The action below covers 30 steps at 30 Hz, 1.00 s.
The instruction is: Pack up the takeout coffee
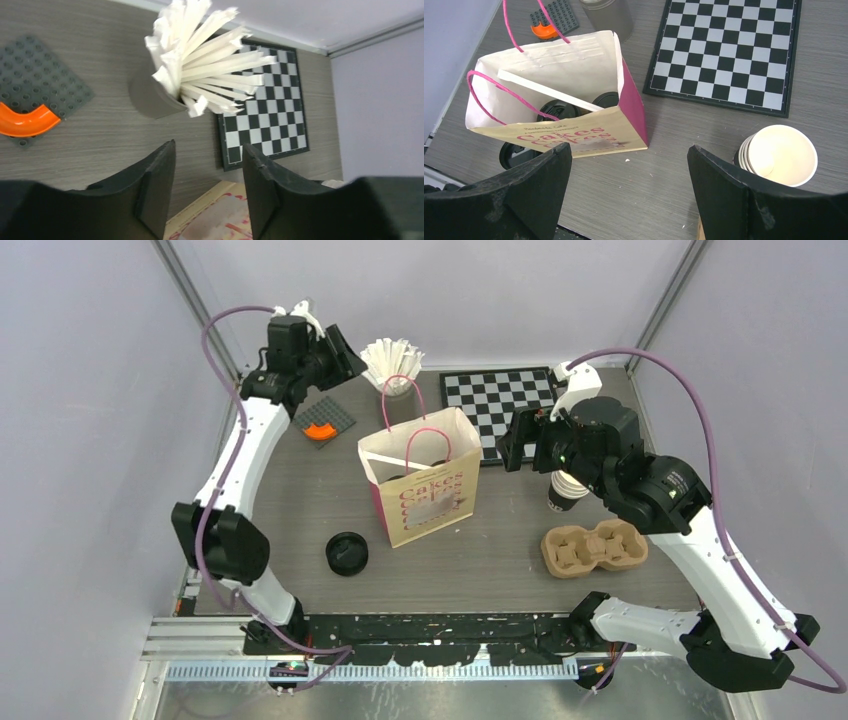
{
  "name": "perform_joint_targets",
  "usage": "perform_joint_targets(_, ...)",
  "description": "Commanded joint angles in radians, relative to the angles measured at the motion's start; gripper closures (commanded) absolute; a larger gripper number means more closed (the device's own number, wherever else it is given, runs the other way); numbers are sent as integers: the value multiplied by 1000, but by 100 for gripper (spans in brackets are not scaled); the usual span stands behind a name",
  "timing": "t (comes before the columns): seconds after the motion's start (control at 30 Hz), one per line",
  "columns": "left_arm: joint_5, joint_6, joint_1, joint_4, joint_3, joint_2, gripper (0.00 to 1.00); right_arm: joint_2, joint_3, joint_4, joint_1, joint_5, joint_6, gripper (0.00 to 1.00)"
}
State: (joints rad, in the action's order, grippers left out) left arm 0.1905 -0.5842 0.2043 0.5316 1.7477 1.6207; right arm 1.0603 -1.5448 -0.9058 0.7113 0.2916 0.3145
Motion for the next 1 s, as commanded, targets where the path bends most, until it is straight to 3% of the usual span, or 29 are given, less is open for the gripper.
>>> perform_joint_targets(0.0, 4, 0, -7, -100, -46, 69, 50, -5, -29, 19, -2, 23, -10, 10)
perform_joint_targets(0.1, 57, -11, -8, -203, -94, 98, 59, -3, -28, 18, -2, 25, -10, 10)
perform_joint_targets(0.5, 287, 41, -9, -448, -150, 221, 60, 2, -21, 18, -2, 60, -34, 9)
perform_joint_targets(0.7, 279, 49, -9, -469, -124, 262, 62, 26, -39, 17, -2, 64, -54, 9)
perform_joint_targets(0.87, 277, 61, -8, -482, -122, 252, 72, 36, -35, 17, -1, 69, -69, 8)
perform_joint_targets(0.97, 271, 77, -8, -484, -131, 238, 88, 43, -31, 20, -2, 66, -73, 8)
